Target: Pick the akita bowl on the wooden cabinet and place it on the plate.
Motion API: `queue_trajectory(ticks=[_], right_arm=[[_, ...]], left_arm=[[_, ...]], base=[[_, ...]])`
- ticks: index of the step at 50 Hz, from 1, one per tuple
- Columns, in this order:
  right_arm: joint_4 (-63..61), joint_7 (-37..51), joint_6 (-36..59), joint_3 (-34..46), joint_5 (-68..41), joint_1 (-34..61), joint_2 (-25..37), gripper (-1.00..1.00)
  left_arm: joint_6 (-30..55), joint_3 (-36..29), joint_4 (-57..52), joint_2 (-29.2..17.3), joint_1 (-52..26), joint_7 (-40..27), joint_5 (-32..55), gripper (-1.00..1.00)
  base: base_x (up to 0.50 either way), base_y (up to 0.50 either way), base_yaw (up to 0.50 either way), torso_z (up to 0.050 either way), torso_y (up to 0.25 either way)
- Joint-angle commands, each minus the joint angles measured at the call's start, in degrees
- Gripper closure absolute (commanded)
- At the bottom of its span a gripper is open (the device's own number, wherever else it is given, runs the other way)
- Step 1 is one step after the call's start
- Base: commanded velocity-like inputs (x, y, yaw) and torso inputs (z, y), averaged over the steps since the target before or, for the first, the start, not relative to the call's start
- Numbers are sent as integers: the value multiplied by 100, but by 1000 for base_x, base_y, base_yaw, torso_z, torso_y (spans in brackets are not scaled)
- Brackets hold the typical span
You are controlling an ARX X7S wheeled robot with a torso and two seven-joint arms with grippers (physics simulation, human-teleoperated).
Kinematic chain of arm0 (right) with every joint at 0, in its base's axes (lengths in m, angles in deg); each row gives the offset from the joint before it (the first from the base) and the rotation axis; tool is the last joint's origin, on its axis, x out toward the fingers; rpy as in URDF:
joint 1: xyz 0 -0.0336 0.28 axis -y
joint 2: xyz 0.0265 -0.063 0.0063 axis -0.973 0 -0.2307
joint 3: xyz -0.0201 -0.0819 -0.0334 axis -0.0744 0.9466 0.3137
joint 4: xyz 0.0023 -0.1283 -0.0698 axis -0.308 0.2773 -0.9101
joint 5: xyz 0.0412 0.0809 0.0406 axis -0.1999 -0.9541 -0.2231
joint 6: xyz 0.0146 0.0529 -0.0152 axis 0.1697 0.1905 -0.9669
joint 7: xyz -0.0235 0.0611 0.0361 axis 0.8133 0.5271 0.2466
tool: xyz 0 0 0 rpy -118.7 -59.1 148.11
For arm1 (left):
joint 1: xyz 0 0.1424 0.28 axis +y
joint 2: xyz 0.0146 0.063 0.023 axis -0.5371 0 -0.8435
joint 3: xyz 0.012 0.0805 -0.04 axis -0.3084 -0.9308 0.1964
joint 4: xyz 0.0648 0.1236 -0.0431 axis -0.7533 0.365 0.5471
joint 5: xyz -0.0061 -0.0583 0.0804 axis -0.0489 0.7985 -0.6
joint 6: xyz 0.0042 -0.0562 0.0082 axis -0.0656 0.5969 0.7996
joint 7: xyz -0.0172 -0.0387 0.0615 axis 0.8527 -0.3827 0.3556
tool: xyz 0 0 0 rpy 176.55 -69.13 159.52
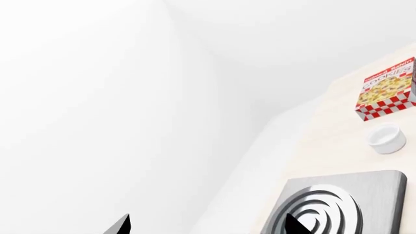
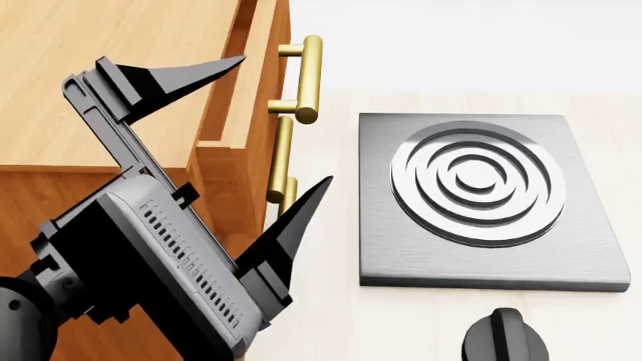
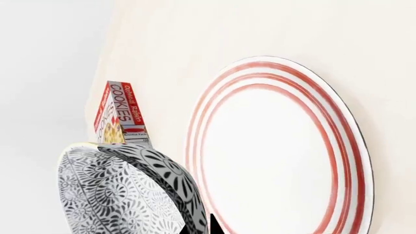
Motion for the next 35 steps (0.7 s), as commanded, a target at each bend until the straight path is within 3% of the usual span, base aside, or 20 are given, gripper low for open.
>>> queue_trajectory(ticks=[1,35], right_arm=[[44,-111,28,-69,35,-74,81,100],[974,-639,233,372,197,314,142,100]], left_arm=[[-13,5,50,28,43,15,-22,-100],[-125,-16,345,118,227,142,-140,-100]], base=[[0,0,0,0,0],[0,0,0,0,0]])
